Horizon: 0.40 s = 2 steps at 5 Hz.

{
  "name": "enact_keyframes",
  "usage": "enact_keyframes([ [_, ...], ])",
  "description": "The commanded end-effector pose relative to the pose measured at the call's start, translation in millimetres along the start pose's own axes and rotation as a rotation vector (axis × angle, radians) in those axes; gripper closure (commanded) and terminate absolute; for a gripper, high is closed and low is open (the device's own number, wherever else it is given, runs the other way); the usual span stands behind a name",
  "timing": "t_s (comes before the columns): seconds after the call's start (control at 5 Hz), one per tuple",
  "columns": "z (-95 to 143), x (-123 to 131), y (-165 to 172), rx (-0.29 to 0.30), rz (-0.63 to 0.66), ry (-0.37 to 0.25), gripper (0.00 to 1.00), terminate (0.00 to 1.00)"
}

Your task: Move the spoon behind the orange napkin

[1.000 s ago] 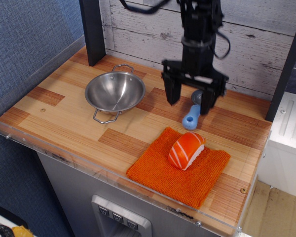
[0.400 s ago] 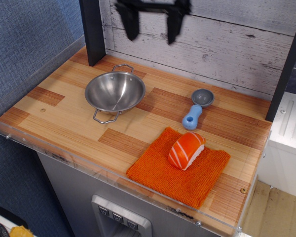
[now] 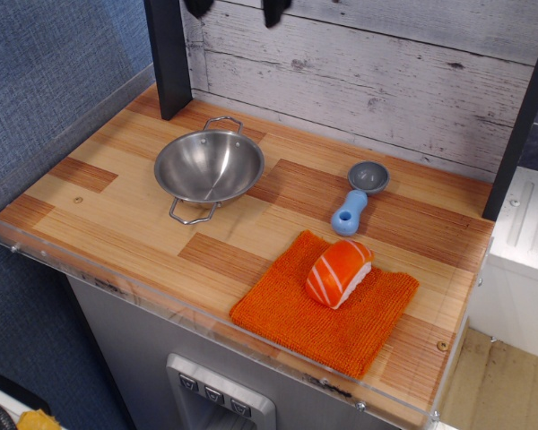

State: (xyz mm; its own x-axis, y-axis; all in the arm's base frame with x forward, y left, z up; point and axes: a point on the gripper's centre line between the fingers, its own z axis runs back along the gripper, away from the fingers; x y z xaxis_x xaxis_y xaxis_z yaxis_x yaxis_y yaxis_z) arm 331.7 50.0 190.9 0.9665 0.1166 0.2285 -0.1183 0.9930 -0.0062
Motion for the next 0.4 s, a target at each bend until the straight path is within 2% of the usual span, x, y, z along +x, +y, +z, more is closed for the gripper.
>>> enact_keyframes([
  [0.0,16.6,-6.7,-1.4,0.001,-0.005,-0.054,0.00,0.00],
  [0.2,16.6,-6.7,-1.4,0.001,-0.005,-0.054,0.00,1.00],
])
